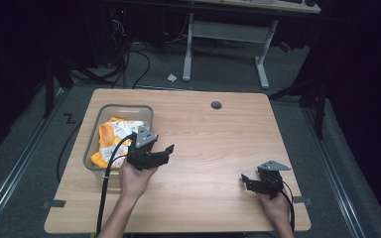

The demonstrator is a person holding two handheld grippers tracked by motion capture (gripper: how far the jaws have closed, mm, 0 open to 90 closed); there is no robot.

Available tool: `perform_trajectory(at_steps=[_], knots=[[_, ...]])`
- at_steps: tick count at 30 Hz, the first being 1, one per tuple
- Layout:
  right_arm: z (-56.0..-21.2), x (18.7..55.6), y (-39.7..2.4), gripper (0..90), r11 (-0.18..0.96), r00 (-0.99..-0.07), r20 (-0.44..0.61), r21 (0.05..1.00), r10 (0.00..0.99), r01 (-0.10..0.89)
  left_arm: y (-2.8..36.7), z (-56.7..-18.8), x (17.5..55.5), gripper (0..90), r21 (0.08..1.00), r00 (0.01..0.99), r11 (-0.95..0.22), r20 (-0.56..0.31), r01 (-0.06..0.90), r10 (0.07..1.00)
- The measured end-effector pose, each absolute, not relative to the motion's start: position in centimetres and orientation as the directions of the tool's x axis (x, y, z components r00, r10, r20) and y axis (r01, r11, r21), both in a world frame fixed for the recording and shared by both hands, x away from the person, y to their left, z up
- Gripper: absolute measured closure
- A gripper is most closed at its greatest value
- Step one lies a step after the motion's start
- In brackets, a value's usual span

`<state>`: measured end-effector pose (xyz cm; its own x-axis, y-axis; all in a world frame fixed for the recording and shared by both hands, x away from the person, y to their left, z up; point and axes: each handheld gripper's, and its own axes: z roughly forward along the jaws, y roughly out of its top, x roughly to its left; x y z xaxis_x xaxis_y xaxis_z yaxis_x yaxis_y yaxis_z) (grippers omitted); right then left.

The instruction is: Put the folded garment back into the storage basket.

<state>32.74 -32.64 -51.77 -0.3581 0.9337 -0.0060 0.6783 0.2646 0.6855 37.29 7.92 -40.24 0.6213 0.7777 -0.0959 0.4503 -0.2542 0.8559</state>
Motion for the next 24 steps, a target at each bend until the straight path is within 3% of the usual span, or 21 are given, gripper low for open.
perform_trajectory(at_steps=[24], knots=[[-51.8,32.7,-32.6,24.6,0.265,-0.359,-0.006,0.686,0.933,0.678,5.8,-41.8,36.5,35.3,0.845,0.651,-0.272,-0.112,0.46,0.751]])
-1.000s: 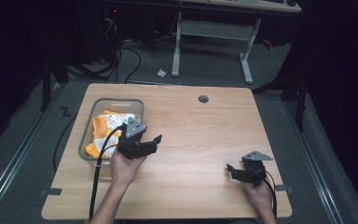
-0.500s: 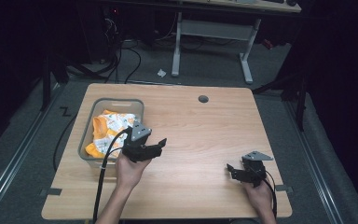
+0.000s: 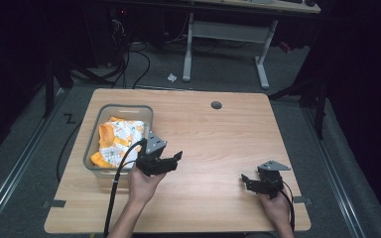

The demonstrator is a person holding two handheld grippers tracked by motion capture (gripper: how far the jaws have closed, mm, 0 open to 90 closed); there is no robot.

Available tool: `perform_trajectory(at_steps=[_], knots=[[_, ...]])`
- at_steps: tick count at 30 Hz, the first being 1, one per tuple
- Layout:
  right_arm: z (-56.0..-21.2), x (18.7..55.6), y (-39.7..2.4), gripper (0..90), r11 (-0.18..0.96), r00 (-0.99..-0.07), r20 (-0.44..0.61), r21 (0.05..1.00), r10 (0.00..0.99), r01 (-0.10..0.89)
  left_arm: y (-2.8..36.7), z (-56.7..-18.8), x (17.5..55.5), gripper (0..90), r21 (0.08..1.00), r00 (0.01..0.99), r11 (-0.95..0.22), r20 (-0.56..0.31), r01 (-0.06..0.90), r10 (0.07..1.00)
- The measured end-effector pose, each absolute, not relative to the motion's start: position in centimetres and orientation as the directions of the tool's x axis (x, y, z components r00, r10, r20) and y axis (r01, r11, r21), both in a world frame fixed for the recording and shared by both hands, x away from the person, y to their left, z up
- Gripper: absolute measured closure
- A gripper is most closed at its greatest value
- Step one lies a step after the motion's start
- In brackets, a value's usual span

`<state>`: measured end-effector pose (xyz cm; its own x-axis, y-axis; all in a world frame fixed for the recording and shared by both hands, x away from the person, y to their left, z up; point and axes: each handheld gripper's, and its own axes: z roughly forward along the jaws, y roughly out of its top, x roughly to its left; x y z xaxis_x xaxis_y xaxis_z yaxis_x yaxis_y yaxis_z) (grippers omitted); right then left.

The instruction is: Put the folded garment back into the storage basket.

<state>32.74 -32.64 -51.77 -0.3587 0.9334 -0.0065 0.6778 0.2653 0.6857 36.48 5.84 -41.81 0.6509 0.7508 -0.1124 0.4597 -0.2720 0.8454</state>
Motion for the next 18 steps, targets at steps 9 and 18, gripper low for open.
perform_trajectory(at_steps=[9,18], knots=[[-51.8,32.7,-32.6,24.6,0.265,-0.359,-0.006,0.686,0.933,0.678,5.4,-42.4,36.1,35.3,0.842,0.654,-0.265,-0.13,0.47,0.746],[-51.8,32.7,-32.6,24.6,0.264,-0.358,-0.005,0.685,0.934,0.679,5.0,-43.4,35.9,35.3,0.834,0.653,-0.268,-0.139,0.482,0.745]])
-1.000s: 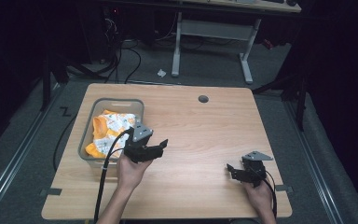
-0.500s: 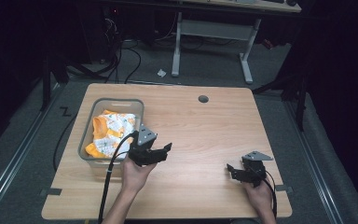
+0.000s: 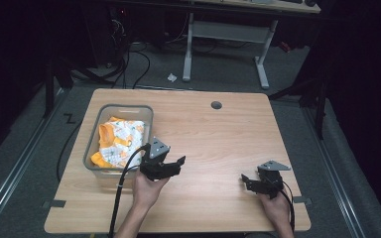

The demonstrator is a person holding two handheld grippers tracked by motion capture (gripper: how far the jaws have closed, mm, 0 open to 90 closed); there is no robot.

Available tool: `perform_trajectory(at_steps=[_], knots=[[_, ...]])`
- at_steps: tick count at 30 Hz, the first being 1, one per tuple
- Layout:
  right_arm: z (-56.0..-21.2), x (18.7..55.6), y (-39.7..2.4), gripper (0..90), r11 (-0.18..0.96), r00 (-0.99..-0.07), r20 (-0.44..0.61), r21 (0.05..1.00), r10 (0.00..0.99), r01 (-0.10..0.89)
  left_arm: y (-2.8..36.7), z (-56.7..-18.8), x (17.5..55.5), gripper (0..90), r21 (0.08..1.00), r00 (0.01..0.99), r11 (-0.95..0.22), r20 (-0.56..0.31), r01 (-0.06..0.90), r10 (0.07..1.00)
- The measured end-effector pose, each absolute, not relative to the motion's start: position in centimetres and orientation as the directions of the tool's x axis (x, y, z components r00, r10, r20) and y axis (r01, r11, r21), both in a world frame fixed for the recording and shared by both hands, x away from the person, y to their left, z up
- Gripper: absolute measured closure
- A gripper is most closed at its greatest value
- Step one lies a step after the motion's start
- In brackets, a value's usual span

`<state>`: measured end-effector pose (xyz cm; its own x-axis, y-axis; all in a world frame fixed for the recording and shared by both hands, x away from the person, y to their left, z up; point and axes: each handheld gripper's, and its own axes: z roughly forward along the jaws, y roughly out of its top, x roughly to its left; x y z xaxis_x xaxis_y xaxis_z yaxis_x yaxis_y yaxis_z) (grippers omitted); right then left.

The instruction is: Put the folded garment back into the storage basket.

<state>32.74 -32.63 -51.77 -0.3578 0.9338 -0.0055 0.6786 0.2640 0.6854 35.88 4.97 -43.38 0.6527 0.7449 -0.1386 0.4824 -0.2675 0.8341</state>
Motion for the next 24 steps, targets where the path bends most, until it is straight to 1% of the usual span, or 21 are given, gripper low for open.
perform_trajectory(at_steps=[16,24], knots=[[-51.8,32.7,-32.6,24.6,0.264,-0.358,-0.006,0.685,0.934,0.678,4.0,-46.1,35.6,35.3,0.807,0.647,-0.265,-0.18,0.528,0.741],[-51.8,32.7,-32.6,24.7,0.264,-0.358,-0.006,0.685,0.934,0.679,3.3,-46.8,35.4,35.8,0.791,0.657,-0.297,-0.167,0.534,0.735]])
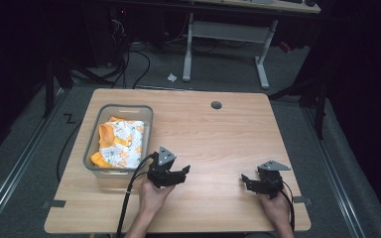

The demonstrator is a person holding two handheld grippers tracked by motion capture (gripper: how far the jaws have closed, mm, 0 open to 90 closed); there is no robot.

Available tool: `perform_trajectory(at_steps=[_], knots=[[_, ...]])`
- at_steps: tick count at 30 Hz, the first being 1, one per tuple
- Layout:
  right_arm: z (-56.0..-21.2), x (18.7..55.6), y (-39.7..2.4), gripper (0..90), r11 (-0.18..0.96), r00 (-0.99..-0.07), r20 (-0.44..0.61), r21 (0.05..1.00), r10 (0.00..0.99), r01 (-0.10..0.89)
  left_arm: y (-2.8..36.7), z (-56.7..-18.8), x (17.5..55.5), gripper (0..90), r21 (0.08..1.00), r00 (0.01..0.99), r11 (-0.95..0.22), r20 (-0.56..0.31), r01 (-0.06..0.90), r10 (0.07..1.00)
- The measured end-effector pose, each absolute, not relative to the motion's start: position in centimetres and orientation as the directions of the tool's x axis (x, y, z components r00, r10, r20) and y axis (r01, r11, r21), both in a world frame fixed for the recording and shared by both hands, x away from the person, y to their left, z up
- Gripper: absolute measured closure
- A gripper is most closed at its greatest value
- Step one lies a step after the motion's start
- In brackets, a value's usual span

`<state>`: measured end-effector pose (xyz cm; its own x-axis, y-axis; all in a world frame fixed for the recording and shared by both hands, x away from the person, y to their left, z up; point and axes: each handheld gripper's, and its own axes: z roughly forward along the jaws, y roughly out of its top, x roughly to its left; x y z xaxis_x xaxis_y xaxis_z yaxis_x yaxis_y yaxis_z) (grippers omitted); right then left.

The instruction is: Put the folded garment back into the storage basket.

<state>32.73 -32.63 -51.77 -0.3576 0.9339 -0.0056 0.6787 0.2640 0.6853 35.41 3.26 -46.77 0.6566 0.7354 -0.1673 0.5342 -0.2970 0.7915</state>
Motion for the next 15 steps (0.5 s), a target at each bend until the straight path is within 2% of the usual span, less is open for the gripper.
perform_trajectory(at_steps=[15], knots=[[-51.8,32.7,-32.6,24.6,0.266,-0.359,-0.007,0.686,0.933,0.678,2.9,-48.5,35.7,35.4,0.77,0.642,-0.321,-0.146,0.551,0.753]])
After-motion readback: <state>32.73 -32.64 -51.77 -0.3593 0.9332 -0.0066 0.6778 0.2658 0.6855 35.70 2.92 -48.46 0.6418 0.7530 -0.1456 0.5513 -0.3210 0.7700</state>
